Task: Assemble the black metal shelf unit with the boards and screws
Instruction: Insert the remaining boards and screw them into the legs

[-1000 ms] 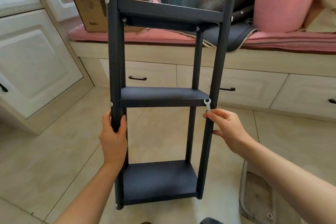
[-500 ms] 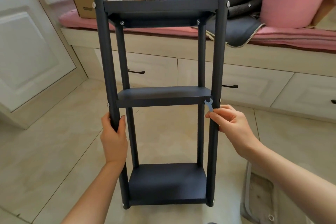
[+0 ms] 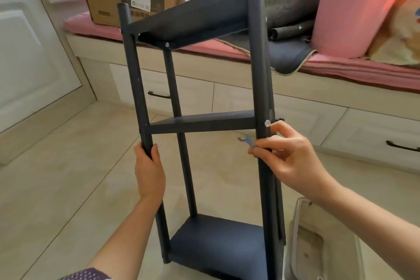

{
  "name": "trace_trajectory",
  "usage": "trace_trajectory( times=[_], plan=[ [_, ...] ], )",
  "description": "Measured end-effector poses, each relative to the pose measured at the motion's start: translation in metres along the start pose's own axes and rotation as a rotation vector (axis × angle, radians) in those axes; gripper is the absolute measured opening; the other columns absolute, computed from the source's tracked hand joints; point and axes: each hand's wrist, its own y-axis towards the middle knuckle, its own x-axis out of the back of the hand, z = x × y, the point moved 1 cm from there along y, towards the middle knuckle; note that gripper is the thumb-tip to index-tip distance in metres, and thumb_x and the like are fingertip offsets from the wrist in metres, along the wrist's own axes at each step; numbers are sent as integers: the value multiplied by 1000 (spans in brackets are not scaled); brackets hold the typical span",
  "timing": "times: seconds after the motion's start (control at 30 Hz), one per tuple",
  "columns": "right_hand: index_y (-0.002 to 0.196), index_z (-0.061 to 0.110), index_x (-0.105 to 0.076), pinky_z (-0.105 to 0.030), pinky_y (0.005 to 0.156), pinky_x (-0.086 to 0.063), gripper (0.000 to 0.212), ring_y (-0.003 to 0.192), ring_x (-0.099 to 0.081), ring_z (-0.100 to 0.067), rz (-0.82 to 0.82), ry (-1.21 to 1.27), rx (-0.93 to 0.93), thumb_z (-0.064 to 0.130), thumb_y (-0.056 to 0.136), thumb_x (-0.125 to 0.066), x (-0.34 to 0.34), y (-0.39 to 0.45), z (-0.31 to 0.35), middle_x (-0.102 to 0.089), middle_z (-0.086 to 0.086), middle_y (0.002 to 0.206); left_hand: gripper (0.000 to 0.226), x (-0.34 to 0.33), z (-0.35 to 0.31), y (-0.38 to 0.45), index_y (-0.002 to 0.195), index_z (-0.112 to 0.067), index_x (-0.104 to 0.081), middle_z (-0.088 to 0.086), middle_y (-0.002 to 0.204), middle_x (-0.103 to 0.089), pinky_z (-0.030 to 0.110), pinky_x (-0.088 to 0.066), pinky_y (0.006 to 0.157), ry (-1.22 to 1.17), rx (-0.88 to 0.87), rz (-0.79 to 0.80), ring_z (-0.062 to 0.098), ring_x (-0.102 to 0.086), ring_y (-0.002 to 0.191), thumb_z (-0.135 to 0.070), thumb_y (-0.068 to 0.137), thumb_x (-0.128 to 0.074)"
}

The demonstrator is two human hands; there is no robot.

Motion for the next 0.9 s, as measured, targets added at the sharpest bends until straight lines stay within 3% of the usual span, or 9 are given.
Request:
trace_trajectory(
  times=[0.07, 0.2, 0.3, 0.37, 0.47, 0.6, 0.7, 0.9],
  plan=[
    [92, 11, -79, -26, 63, -49, 11, 74, -56, -18, -6, -39, 29, 7, 84, -74, -5, 2, 9, -53, -3, 92, 15, 3, -1, 3, 122, -29, -44, -2, 90, -59, 36, -48, 69, 28, 28, 45, 16, -59, 77, -31, 107, -41],
    [96, 12, -79, -29, 65, -54, 13, 83, -57, -21, -31, -28, -2, 9, 84, -73, -17, 6, 22, -53, 0, 95, 32, 20, -8, 6, 138, -20, -41, 2, 105, -60, 41, -54, 82, 143, 10, 163, 22, -62, 95, -26, 107, -43],
    [97, 13, -78, -22, 64, -53, 14, 89, -54, -20, -45, -24, -16, 10, 85, -73, -24, 7, 30, -50, 6, 93, 52, 30, -13, 9, 153, -13, -30, 8, 125, -55, 44, -50, 97, 278, -51, 224, 25, -55, 114, -16, 104, -50],
    [97, 13, -78, -17, 64, -50, 14, 91, -53, -19, -57, -23, -32, 10, 85, -73, -25, 6, 34, -49, 8, 93, 62, 34, -17, 6, 158, -13, -21, 13, 138, -48, 38, -43, 106, 281, -22, 269, 29, -50, 126, -7, 103, -50],
    [97, 15, -78, -15, 65, -49, 14, 91, -52, -17, -62, -1, -50, 12, 85, -73, -26, 2, 38, -49, 7, 93, 69, 39, -18, 0, 160, -16, -19, 11, 151, -40, 27, -31, 107, 232, 18, 301, 27, -41, 139, 5, 100, -48],
    [98, 16, -78, -20, 65, -54, 14, 93, -52, -18, -62, 33, -66, 13, 85, -73, -30, -3, 43, -49, 8, 93, 65, 43, -17, -6, 157, -14, -26, 10, 153, -44, 39, -35, 114, 220, 64, 321, 28, -42, 141, 3, 100, -50],
    [98, 19, -78, -33, 67, -58, 15, 93, -52, -20, -62, 62, -77, 15, 85, -73, -30, -7, 44, -49, 5, 93, 60, 46, -15, -12, 155, -12, -28, 11, 150, -48, 42, -40, 111, 238, 97, 327, 31, -47, 137, 0, 101, -52],
    [101, 21, -78, -38, 65, -59, 17, 88, -53, -25, -53, 130, -88, 16, 85, -74, -32, -18, 46, -47, 3, 91, 58, 47, -16, -24, 154, -13, -31, 12, 147, -50, 50, -45, 108, 276, 138, 374, 34, -51, 132, -3, 101, -54]
  ],
)
